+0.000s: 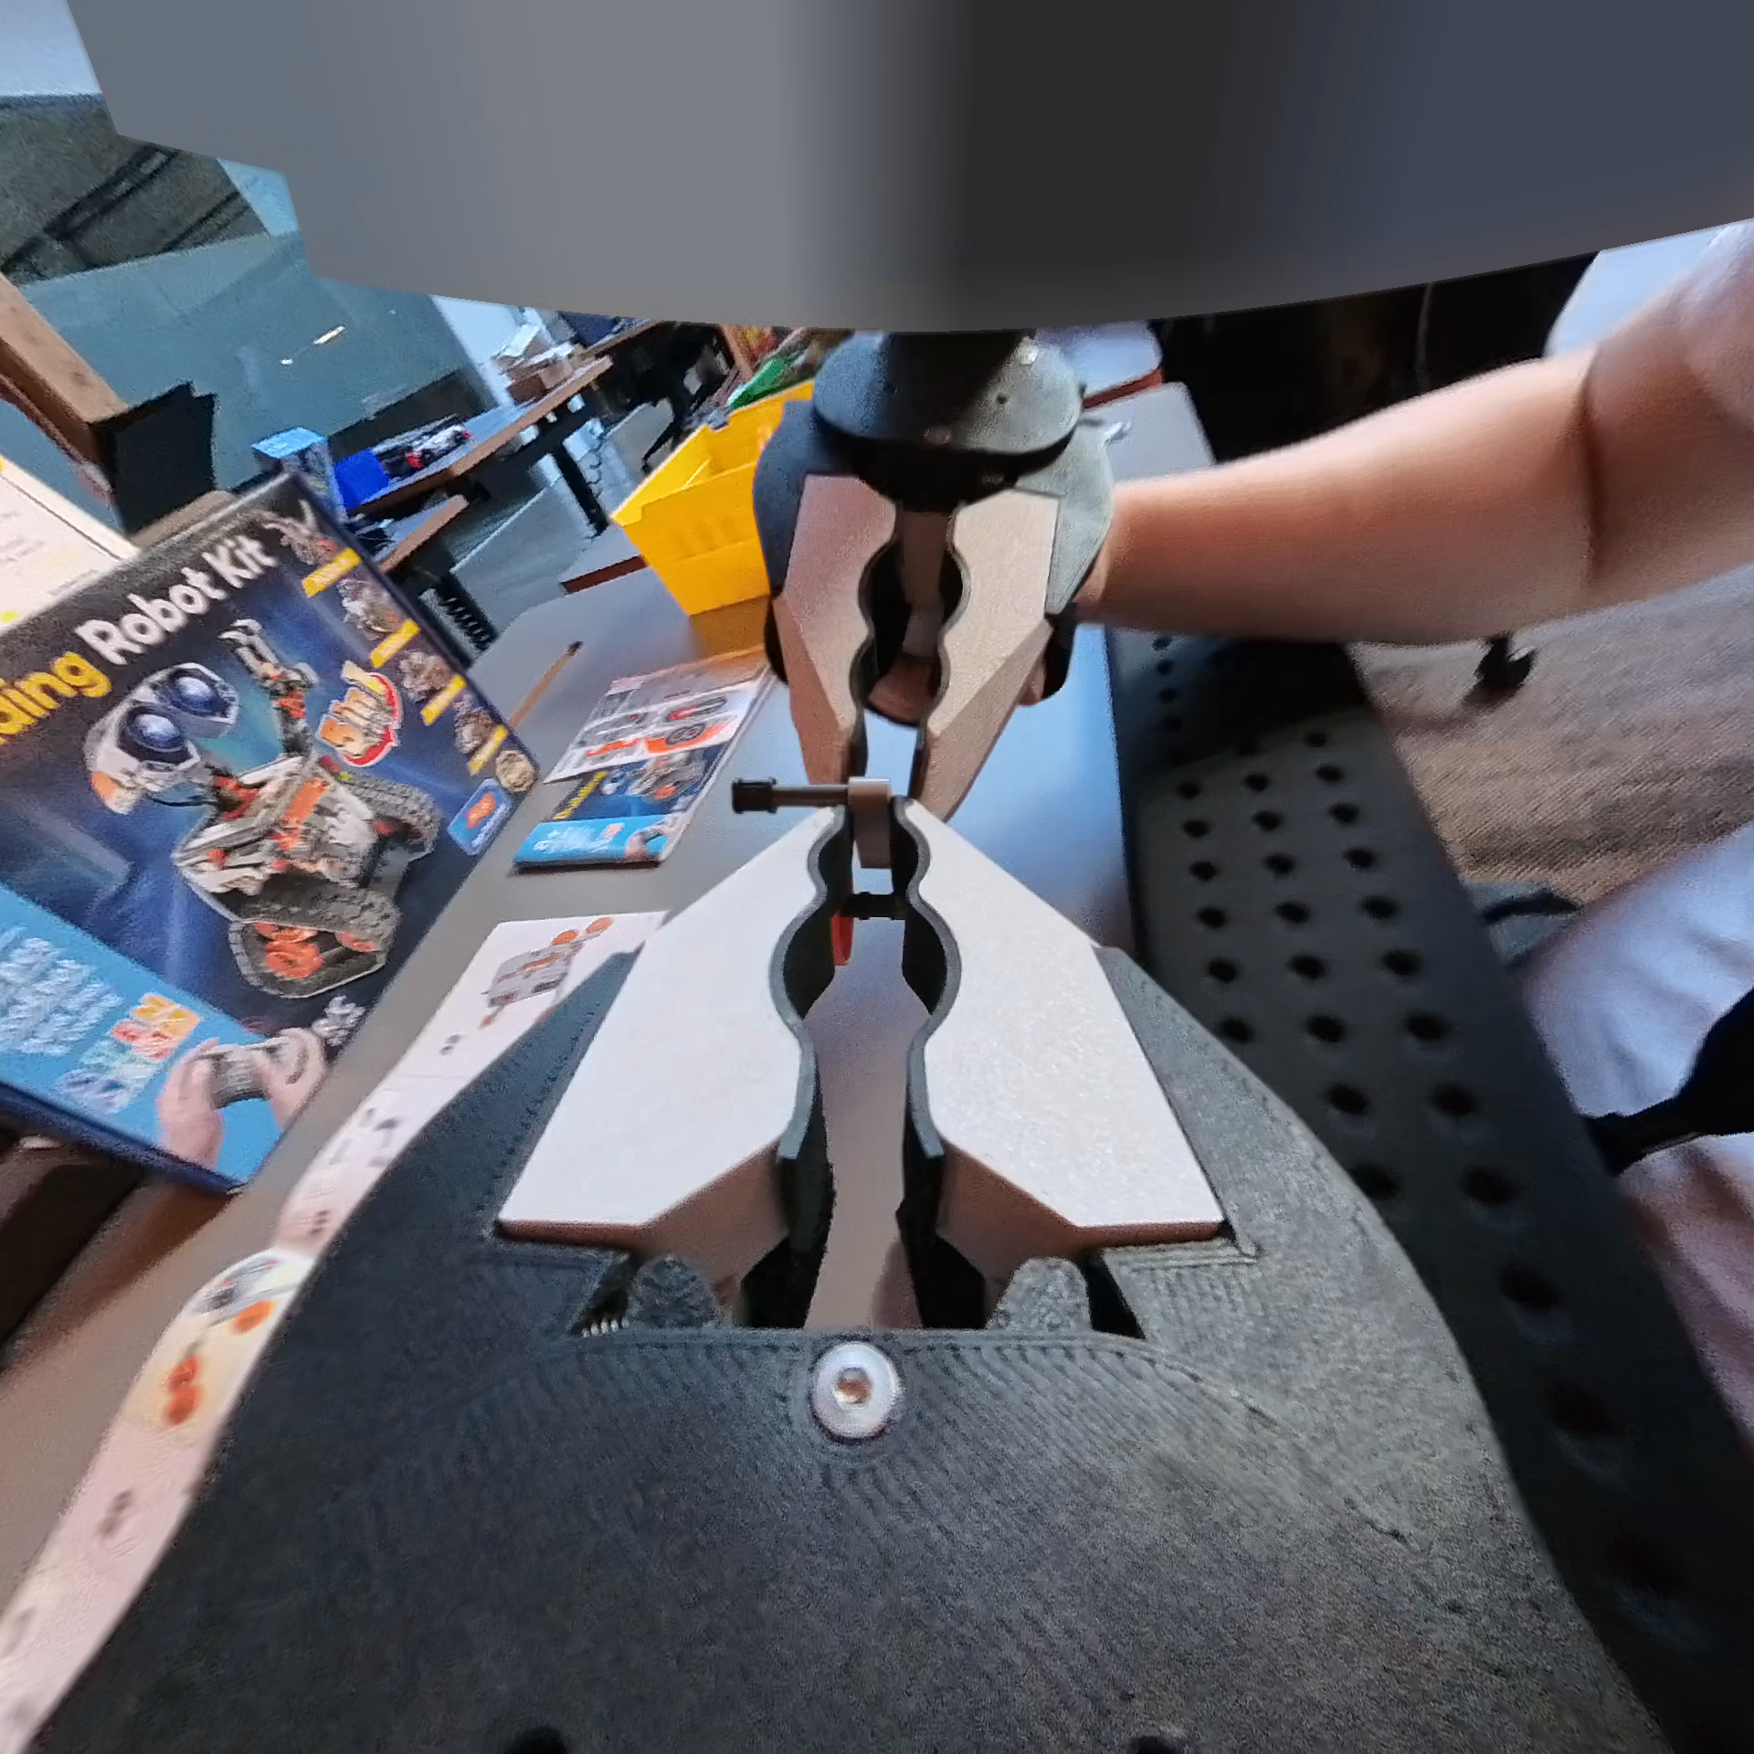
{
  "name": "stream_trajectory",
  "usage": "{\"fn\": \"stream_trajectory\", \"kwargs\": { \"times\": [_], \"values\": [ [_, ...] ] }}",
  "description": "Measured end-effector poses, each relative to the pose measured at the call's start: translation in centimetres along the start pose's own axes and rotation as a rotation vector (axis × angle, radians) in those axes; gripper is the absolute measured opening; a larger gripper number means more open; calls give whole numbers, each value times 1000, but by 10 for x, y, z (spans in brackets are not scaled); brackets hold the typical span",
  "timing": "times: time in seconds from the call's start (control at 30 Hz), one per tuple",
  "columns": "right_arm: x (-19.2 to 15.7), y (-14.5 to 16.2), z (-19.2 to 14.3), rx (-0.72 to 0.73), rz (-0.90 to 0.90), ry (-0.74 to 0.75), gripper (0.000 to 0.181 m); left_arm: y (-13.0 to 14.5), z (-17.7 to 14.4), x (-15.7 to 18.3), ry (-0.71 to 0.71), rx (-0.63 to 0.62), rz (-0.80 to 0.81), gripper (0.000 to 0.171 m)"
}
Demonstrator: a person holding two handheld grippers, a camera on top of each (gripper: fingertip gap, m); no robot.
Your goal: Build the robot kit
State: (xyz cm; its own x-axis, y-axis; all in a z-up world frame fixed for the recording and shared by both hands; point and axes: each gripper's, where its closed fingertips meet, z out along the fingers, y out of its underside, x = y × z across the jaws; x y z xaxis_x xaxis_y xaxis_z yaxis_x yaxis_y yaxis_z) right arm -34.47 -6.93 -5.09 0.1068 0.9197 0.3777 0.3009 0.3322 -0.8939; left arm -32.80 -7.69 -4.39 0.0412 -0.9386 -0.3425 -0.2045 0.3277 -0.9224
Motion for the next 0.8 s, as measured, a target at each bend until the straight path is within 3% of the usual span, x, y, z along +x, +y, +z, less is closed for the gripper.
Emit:
{"fn": "stream_trajectory", "kwargs": {
  "times": [0.13, 0.2, 0.53, 0.8],
  "values": [
    [4, -5, 0, 105, 261, -65, 7, -4, -3, -5, 67, 58, -198, 6],
    [5, 0, 2, 90, 377, -97, 6, 0, -1, -7, 98, 50, -281, 6],
    [20, -1, -2, 176, 524, -59, 6, 14, 0, -13, 177, 63, -564, 11],
    [26, -3, -2, 236, 599, -43, 6, 9, -2, -23, 121, 114, -565, 13]
  ]
}}
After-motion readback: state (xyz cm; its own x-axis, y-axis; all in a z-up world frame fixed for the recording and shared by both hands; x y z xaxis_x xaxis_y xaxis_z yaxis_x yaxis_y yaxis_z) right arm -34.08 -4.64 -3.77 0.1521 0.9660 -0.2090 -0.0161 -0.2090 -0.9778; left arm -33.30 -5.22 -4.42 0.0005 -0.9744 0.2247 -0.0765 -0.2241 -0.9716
